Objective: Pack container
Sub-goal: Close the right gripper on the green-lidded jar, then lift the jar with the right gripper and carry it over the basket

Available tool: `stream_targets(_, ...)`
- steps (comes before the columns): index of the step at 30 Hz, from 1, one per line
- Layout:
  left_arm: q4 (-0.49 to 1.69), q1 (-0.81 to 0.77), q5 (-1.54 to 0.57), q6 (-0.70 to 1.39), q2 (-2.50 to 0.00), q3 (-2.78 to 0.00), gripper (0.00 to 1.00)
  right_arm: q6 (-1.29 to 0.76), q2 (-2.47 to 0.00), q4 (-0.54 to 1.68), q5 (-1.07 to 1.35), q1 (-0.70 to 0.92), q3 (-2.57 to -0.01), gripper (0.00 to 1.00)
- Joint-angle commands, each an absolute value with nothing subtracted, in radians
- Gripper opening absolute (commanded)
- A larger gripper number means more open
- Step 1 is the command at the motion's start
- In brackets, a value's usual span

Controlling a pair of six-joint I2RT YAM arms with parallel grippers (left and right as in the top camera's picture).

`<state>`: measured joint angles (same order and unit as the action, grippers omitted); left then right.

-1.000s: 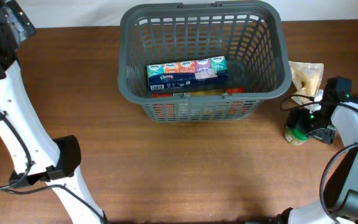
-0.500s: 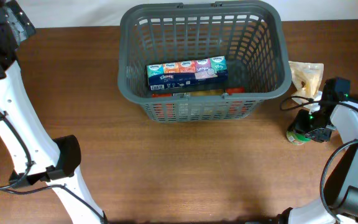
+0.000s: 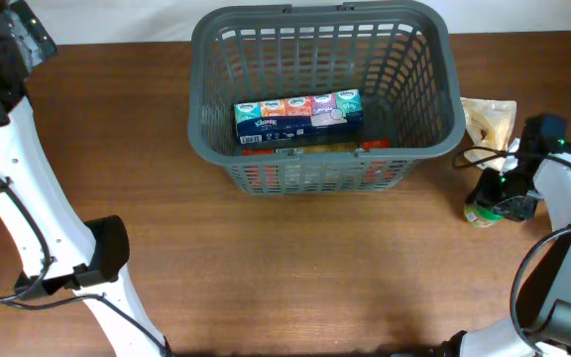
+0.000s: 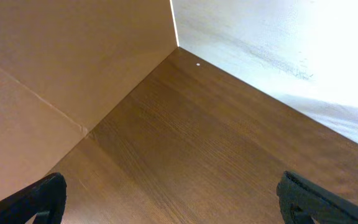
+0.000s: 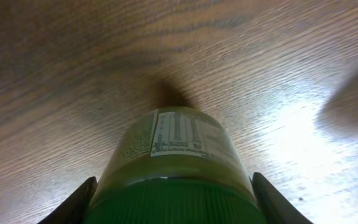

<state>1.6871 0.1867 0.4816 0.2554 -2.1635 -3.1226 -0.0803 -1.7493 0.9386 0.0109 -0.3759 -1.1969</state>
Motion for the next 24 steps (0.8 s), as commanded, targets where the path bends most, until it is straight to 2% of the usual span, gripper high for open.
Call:
stream_targets(1, 1.687, 0.191, 0.482, 0.268, -2.165, -3.122, 0.99, -0.093, -1.695, 0.968, -0.012, -0.373, -1.276, 0.04)
stream_targets(9, 1.687, 0.191, 0.482, 0.268, -2.165, -3.122, 0.99, -0.083, -1.693, 1.116, -0.013, -0.373, -1.542, 0.04)
stream_targets(18, 1.687, 0.191, 0.482, 0.268, -2.165, -3.122, 0.99, -0.082, -1.693, 1.326, -0.012, -0.371, -2.025, 0.04)
stream_targets(24, 1.687, 0.191, 0.482, 0.268, -2.165, -3.122, 0.99, -0.025, -1.693, 1.437, 0.026, -0.301, -2.261, 0.04)
